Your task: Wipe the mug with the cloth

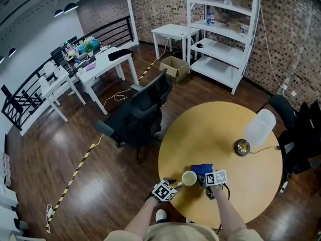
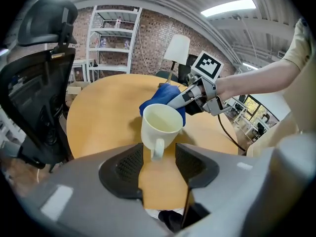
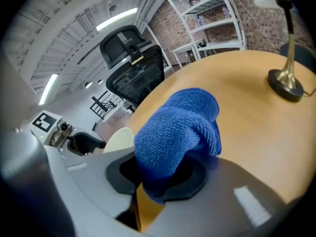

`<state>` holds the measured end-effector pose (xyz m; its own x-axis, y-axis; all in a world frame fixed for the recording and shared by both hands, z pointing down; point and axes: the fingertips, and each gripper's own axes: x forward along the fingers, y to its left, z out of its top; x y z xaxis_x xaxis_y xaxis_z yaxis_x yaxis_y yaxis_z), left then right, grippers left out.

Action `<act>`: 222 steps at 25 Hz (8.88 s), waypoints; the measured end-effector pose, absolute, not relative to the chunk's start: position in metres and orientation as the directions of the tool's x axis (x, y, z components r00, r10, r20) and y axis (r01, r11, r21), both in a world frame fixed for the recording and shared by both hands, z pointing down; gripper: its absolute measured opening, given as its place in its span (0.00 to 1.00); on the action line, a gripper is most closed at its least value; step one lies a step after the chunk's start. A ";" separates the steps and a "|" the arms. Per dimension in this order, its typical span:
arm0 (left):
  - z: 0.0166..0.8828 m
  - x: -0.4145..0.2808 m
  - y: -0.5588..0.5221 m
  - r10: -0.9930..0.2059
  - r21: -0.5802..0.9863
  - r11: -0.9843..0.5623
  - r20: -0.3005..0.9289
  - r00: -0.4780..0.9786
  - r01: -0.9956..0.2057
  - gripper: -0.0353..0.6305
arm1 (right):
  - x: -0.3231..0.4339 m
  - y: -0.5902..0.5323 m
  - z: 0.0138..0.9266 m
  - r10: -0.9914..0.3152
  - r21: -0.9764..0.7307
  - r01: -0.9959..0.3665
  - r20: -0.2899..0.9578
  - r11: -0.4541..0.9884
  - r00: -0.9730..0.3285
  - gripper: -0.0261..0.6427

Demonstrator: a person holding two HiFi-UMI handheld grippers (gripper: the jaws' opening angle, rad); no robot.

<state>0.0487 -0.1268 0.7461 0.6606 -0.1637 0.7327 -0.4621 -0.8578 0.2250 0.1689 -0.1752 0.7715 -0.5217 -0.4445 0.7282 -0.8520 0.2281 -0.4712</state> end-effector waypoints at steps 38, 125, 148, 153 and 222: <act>0.762 0.054 -0.126 -0.213 0.086 -0.874 0.816 0.537 -0.478 0.13 | 0.131 -0.108 0.783 -0.289 -0.062 -0.629 0.849 0.775 -0.441 0.16; 0.765 0.071 -0.100 -0.259 0.133 -0.783 0.818 0.514 -0.607 0.24 | 0.092 -0.067 0.787 -0.217 -0.128 -0.546 0.824 0.828 -0.523 0.16; 0.762 0.038 -0.099 -0.338 0.157 -0.708 0.781 0.525 -0.689 0.14 | 0.148 -0.134 0.741 -0.190 -0.230 -0.575 0.794 0.785 -0.577 0.16; 0.759 0.031 -0.103 -0.345 0.160 -0.698 0.780 0.523 -0.698 0.14 | 0.131 -0.186 0.712 -0.186 -0.261 -0.565 0.769 0.783 -0.612 0.16; 0.761 0.018 -0.128 -0.571 0.131 -0.396 0.740 0.356 -0.909 0.14 | -0.001 -0.157 0.788 0.531 -0.475 -0.247 0.802 0.845 0.273 0.14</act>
<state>0.0177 -0.1280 0.7606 0.3555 -0.5712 0.7399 -0.9089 -0.3959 0.1311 -0.0009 -0.1574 0.7875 0.2735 0.5309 0.8021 -0.2466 0.8447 -0.4750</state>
